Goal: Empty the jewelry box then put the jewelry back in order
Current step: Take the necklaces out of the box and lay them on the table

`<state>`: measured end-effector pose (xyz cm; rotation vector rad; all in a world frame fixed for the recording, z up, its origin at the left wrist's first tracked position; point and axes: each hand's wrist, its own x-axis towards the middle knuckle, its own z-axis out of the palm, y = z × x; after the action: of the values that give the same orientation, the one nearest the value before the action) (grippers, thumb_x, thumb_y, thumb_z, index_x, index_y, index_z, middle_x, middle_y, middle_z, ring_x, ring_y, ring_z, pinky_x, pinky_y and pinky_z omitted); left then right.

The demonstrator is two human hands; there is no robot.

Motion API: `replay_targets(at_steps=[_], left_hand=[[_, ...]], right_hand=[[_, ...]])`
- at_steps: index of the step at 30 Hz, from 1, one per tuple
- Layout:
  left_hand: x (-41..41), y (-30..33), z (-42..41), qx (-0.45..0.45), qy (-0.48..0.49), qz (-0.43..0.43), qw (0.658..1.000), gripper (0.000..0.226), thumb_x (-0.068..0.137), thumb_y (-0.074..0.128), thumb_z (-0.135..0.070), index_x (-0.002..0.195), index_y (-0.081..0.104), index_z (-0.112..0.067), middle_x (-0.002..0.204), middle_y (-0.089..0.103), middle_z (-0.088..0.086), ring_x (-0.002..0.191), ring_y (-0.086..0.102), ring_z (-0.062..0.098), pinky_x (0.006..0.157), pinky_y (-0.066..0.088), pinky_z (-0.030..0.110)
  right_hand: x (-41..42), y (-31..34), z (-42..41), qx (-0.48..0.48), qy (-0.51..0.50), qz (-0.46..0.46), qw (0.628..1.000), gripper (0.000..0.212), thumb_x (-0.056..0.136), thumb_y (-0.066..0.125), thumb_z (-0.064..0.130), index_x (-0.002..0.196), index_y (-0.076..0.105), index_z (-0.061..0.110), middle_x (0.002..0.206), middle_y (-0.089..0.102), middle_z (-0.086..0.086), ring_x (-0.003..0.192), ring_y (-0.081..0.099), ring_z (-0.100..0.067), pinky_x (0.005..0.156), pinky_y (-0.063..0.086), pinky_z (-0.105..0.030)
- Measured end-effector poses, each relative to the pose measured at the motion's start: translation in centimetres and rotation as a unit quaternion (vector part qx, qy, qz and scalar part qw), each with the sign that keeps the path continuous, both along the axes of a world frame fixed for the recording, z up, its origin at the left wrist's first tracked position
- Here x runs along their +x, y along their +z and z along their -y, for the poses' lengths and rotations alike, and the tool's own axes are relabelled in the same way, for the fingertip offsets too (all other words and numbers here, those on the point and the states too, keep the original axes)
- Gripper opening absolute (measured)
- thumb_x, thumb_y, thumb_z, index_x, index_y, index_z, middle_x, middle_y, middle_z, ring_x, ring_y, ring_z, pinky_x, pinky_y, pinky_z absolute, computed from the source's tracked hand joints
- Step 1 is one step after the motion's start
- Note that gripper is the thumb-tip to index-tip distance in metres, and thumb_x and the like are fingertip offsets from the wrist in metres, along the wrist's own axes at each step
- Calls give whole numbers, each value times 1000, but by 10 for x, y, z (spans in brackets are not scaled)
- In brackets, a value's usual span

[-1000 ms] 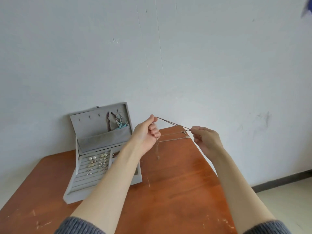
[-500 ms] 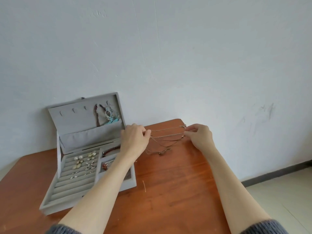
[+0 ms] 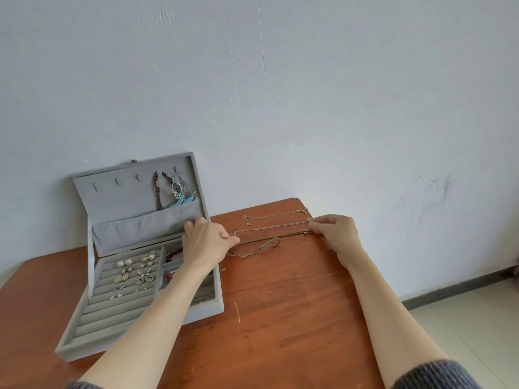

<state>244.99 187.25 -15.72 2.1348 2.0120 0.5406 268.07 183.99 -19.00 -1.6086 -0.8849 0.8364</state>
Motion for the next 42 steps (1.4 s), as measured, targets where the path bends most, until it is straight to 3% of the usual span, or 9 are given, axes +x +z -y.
replay_targets(at_steps=[8, 12, 16, 19, 22, 27, 35, 39, 42], left_hand=[[0, -3, 1, 16, 21, 9, 1000, 20, 75, 72, -42, 81, 73, -23, 108, 54, 7, 107, 41, 30, 88, 40, 38], [-4, -4, -1, 7, 10, 40, 999, 17, 74, 72, -43, 74, 70, -27, 102, 55, 5, 106, 42, 29, 86, 36, 35], [-18, 5, 6, -15, -26, 194, 981, 16, 75, 71, -41, 69, 66, -28, 92, 63, 0, 101, 48, 22, 85, 40, 35], [-34, 23, 18, -15, -53, 246, 968, 10, 82, 66, -32, 81, 67, -22, 89, 62, -4, 85, 53, 10, 69, 41, 22], [-57, 42, 26, 6, -55, 255, 965, 6, 86, 62, -26, 85, 65, -22, 87, 60, -8, 79, 51, 5, 66, 38, 16], [-88, 62, 27, 58, 20, 292, 955, 8, 89, 57, -19, 91, 64, -17, 83, 58, -8, 79, 52, 8, 67, 37, 22], [-114, 60, -15, 157, 111, 206, 960, 18, 90, 55, -26, 95, 70, -16, 98, 70, 0, 99, 60, 21, 85, 48, 35], [-97, 57, -36, 207, 113, 137, 962, 23, 90, 54, -37, 95, 70, -20, 98, 68, -1, 101, 51, 24, 85, 42, 37], [-89, 50, -47, 224, 131, 81, 962, 26, 87, 57, -42, 99, 68, -22, 103, 65, -2, 103, 48, 22, 85, 36, 35]], right_hand=[[3, -4, -2, -11, 2, -60, 998, 11, 76, 72, 19, 84, 69, 11, 68, 62, 1, 53, 44, -9, 51, 30, -22], [1, 1, 0, 0, -6, -72, 997, 14, 79, 70, 23, 86, 67, 11, 74, 64, 0, 66, 53, -11, 60, 39, -24], [-6, 9, 4, 19, -40, 93, 995, 14, 84, 60, 30, 87, 65, 18, 87, 59, 2, 84, 57, -17, 78, 43, -32], [-22, 23, 10, 77, -37, 154, 984, 9, 84, 59, 30, 83, 65, 23, 91, 56, 4, 95, 57, -24, 87, 46, -41], [-46, 36, 18, 107, 6, 184, 977, 8, 87, 58, 24, 85, 64, 19, 92, 58, 0, 93, 54, -22, 83, 42, -32], [-103, 66, 10, 139, 101, 225, 959, 13, 89, 55, 17, 93, 66, 11, 90, 64, -1, 83, 57, -15, 75, 41, -25], [-188, 104, -47, 160, 197, 266, 930, 16, 91, 52, 18, 97, 66, 12, 78, 62, 1, 78, 57, -18, 74, 46, -28], [-209, 101, -66, 182, 159, 204, 948, 14, 91, 52, 17, 92, 66, 13, 66, 61, 3, 70, 58, -17, 65, 44, -24], [-217, 88, -72, 187, 122, 150, 963, 14, 91, 52, 15, 93, 66, 16, 70, 63, 4, 77, 61, -18, 75, 49, -30]])
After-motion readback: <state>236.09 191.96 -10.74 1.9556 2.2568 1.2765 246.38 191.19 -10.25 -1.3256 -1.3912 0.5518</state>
